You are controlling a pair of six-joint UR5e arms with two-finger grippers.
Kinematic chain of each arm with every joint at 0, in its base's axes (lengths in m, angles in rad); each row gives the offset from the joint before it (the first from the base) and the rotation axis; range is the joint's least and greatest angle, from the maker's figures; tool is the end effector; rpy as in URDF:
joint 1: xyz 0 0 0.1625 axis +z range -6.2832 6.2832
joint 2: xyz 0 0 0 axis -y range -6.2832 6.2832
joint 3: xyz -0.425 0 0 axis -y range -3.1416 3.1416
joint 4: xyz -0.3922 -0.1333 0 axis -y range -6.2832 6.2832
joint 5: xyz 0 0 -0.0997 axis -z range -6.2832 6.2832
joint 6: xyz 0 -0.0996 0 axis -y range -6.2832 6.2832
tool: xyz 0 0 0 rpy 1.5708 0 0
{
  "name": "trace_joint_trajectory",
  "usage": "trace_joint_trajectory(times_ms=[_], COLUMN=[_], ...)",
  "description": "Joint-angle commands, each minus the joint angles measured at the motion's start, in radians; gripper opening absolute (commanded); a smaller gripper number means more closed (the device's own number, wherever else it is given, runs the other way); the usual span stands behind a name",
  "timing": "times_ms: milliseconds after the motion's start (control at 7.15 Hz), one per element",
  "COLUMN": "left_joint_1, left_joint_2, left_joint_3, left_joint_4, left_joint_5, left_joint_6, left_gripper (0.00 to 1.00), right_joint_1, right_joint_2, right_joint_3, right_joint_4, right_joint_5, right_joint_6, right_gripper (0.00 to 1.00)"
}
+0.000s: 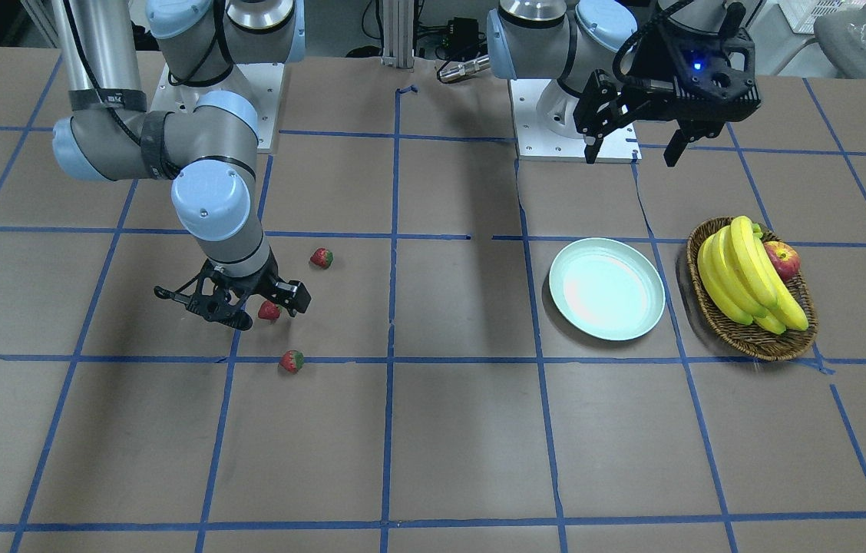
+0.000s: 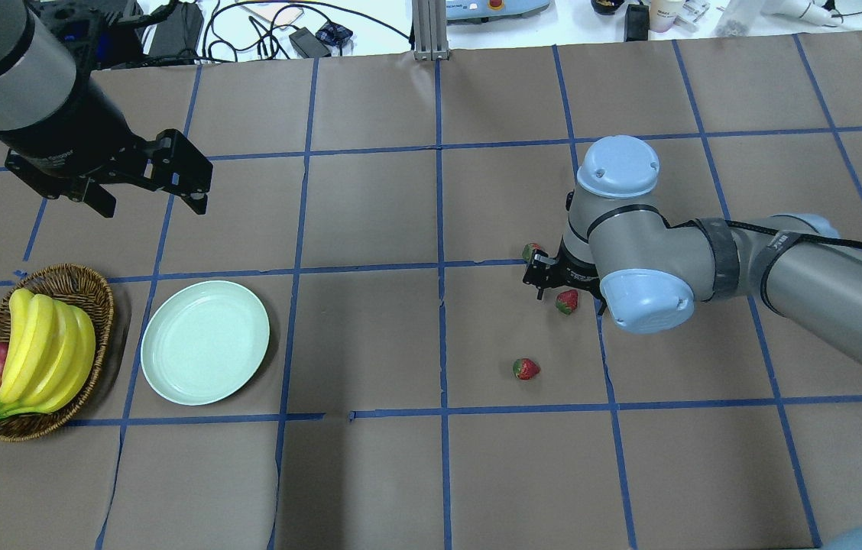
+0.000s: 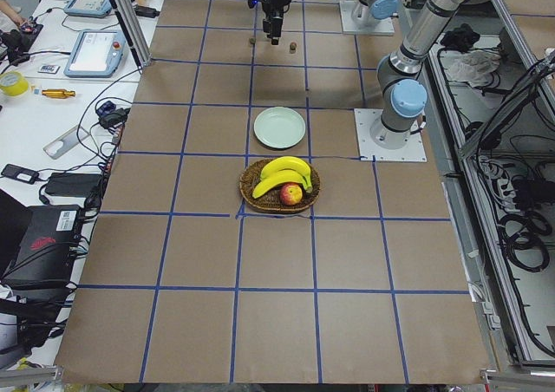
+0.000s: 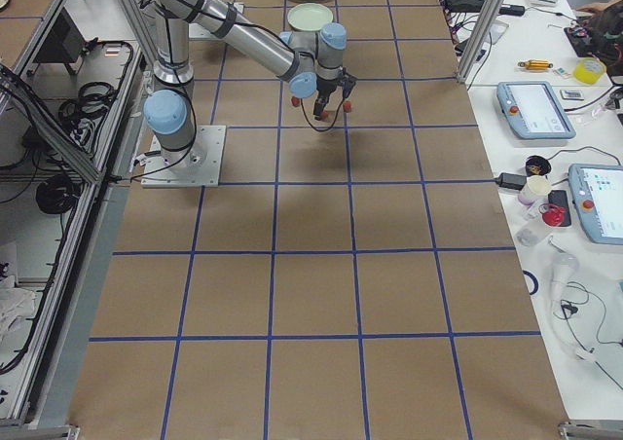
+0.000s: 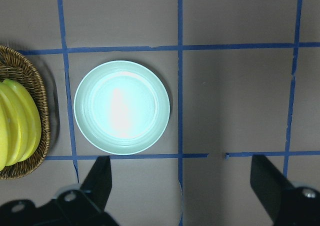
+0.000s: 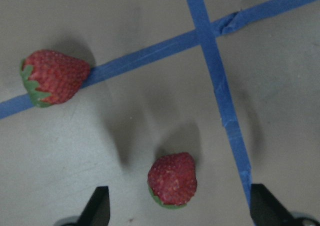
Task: Collect all strawberries into plate
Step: 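Lower the right gripper onto the farthest strawberry and close on it, then carry the strawberry toward the plate and release it on the table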
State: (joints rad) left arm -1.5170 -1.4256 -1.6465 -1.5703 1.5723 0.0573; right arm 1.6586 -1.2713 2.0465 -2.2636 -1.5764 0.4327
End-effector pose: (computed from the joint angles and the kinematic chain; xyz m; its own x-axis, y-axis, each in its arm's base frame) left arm -0.1095 -0.4427 0.5179 -1.0000 0.0033 -0.0055 0.0036 0.9976 -0.0697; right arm 0.1758 -0.4831 0.1866 -0.9409 0.3363 0.0396 0.3383 0.9382 0.0724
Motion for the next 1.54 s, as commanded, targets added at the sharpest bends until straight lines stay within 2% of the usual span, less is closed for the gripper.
trace_joint_trajectory(times_ms=[0,280,700,840,980,1119,1399], left_joint_1=[0.001,0.001,0.001,0.001,0.001,0.001,0.001], left_joint_2=[0.000,0.002,0.002,0.002,0.002,0.002,0.002], left_joint_3=[-0.001,0.002,0.002,0.002,0.002,0.002,0.002], left_joint_4=[0.001,0.001,0.001,0.001,0.001,0.001,0.001], left_joint_5=[0.003,0.002,0.002,0.002,0.002,0.003,0.003], left_joint_6=[0.002,0.003,0.004,0.003,0.004,0.004,0.004], left_gripper=[1.00,1.00,1.00,1.00,1.00,1.00,1.00], right_joint_1=[-0.002,-0.008,-0.010,-0.008,0.006,0.053,0.162], right_joint_2=[0.012,0.010,0.001,-0.006,-0.022,-0.023,0.012], right_joint_3=[0.000,0.000,-0.017,-0.072,-0.136,-0.200,-0.221], right_joint_4=[-0.004,-0.004,0.001,0.039,0.132,0.165,0.144], right_joint_5=[-0.002,0.012,0.015,0.041,0.123,0.174,0.216], right_joint_6=[0.001,0.003,0.003,0.006,0.059,0.119,0.262], right_gripper=[0.72,0.02,0.00,0.00,0.00,0.00,0.00])
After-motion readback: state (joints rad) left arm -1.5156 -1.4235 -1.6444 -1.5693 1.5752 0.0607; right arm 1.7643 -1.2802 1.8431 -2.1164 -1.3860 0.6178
